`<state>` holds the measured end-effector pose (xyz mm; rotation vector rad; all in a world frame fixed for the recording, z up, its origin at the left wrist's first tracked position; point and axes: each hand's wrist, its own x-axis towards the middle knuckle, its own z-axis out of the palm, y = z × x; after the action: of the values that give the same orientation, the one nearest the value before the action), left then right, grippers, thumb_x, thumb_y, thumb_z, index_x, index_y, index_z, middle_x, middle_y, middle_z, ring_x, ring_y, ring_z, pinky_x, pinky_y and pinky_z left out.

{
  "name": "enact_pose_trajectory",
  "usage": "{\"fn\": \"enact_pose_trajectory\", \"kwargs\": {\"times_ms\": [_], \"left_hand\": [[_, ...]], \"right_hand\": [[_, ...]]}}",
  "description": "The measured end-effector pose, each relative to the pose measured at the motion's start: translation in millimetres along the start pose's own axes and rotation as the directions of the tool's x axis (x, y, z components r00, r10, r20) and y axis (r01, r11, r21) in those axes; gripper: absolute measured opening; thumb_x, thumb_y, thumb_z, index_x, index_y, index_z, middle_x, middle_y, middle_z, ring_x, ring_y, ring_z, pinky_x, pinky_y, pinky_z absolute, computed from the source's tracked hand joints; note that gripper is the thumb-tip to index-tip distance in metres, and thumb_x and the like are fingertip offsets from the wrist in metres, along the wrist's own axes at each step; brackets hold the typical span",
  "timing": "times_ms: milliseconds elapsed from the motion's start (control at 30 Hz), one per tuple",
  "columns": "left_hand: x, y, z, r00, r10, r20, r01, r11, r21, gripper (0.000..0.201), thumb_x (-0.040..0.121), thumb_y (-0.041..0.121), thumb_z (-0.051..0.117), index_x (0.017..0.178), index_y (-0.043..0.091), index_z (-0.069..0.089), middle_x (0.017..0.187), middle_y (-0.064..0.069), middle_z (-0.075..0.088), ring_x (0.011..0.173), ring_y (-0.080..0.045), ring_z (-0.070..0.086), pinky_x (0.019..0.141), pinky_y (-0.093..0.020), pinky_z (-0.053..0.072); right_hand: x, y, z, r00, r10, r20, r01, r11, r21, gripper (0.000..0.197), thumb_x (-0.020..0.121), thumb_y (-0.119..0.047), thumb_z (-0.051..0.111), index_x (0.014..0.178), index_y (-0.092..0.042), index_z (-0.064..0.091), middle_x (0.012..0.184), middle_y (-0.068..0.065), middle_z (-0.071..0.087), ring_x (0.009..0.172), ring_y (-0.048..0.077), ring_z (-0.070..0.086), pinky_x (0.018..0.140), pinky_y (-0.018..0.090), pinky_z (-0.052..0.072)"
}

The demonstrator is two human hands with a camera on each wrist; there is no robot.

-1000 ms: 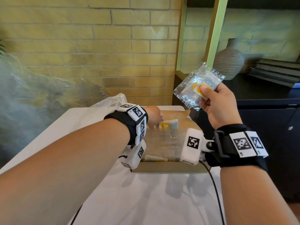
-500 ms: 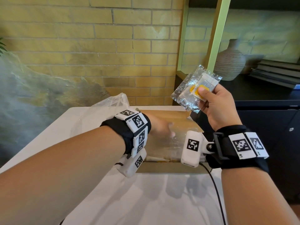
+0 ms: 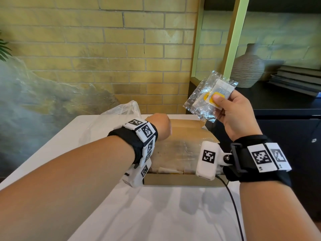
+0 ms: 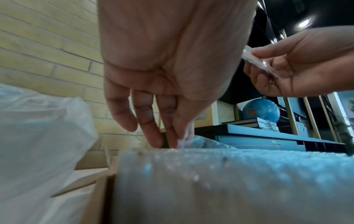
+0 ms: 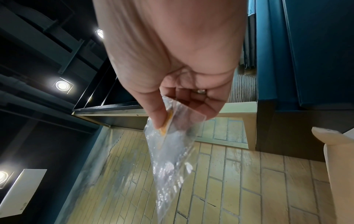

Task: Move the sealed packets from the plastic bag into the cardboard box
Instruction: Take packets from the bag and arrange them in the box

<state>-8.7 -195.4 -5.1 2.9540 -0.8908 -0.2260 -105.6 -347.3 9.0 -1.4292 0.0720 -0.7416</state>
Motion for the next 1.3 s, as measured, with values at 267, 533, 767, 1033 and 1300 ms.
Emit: {"fn": "enact_pose_trajectory", "kwargs": {"times_ms": [267,533,767,1033,1300], "left_hand": [[9.1,-6.3,2.5,0.996,0.009,-0.092,-0.014,0.999,-0.052,0.024,0.09,0.013,0.052,0.103,0.008,0.071,0.107,-0.007,0.069,0.1,-0.025,0.065,0.093,-0.037,0.052],[1.9,-3.3,-0.2,0.993,0.03,-0.114,-0.04,0.996,-0.086,0.032,0.089,0.008,0.042,0.107,0.006,0.068,0.113,-0.011,0.066,0.105,-0.028,0.061,0.096,-0.038,0.048],[0.2,6.1,3.8,0.974,0.031,0.225,-0.054,0.994,0.099,0.044,0.101,0.031,0.033,0.139,0.011,0.044,0.143,-0.007,0.045,0.134,-0.026,0.036,0.115,-0.043,0.022],[4.9,8.0,7.5,0.984,0.052,0.172,-0.073,0.991,0.115,0.036,0.099,0.024,0.038,0.126,0.006,0.056,0.114,-0.008,0.056,0.118,-0.025,0.048,0.111,-0.044,0.028],[24.6,5.2,7.0,0.975,-0.078,0.208,0.015,0.957,0.29,0.03,0.096,0.017,0.045,0.124,0.014,0.057,0.135,-0.008,0.049,0.124,-0.031,0.046,0.107,-0.04,0.032]], "right_hand": [[-0.1,-1.3,-1.2,1.0,-0.005,0.011,0.005,1.0,0.019,0.028,0.092,-0.009,0.054,0.12,-0.014,0.056,0.106,0.002,0.067,0.093,0.014,0.066,0.075,0.024,0.057],[-0.7,-0.3,3.9,1.0,0.003,0.017,-0.003,0.999,0.034,0.034,0.092,-0.009,0.053,0.127,-0.01,0.053,0.109,0.003,0.066,0.093,0.012,0.067,0.064,0.017,0.053],[0.5,1.5,3.8,1.0,0.011,0.021,-0.012,0.999,0.045,0.036,0.092,-0.008,0.053,0.128,-0.009,0.052,0.111,0.004,0.066,0.092,0.012,0.066,0.063,0.017,0.053],[1.7,2.3,3.2,1.0,0.008,0.016,-0.009,1.0,0.011,0.034,0.092,-0.01,0.055,0.125,-0.012,0.055,0.112,0.004,0.066,0.095,0.014,0.066,0.069,0.021,0.053],[-1.2,3.2,5.8,0.999,-0.004,0.052,0.005,1.0,-0.018,0.019,0.091,-0.009,0.056,0.1,-0.024,0.061,0.095,0.0,0.067,0.088,0.022,0.056,0.071,0.026,0.047]]}}
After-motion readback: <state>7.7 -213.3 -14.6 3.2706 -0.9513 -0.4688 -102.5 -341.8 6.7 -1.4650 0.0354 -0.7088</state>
